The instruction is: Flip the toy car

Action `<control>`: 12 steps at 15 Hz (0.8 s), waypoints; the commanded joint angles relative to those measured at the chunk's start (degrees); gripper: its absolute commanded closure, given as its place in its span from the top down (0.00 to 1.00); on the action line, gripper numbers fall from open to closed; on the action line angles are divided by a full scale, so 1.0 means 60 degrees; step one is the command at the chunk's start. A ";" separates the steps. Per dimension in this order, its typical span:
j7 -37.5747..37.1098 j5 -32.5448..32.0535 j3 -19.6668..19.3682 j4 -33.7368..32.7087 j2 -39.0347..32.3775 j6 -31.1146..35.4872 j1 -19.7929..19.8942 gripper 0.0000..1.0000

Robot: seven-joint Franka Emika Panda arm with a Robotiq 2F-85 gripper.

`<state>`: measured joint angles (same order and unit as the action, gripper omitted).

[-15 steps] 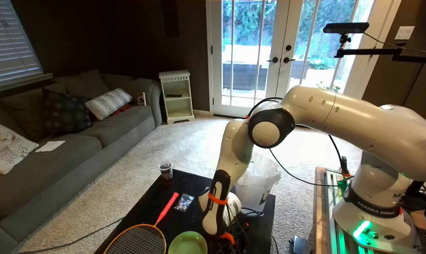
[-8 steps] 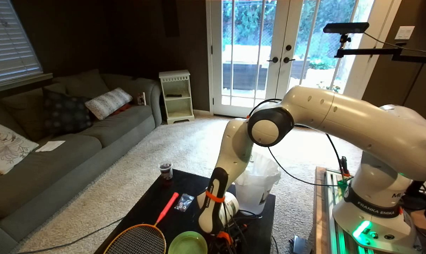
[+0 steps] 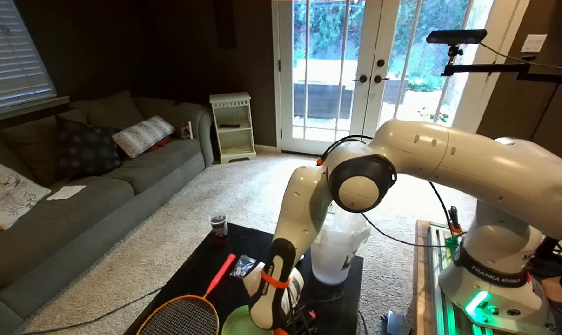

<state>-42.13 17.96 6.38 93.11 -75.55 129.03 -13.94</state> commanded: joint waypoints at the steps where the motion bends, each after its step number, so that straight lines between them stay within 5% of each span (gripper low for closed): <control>1: -0.1904 -0.0211 -0.0644 -0.0990 -0.0358 -0.0713 -0.1145 0.09; 5: -0.3877 -0.0802 -0.1277 -0.1868 -0.0838 -0.1125 -0.2057 0.09; 12: -0.6045 -0.1975 -0.1493 -0.3617 -0.1646 -0.3460 -0.2326 0.09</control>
<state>-73.32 9.39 -1.93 78.24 -81.79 115.14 -27.12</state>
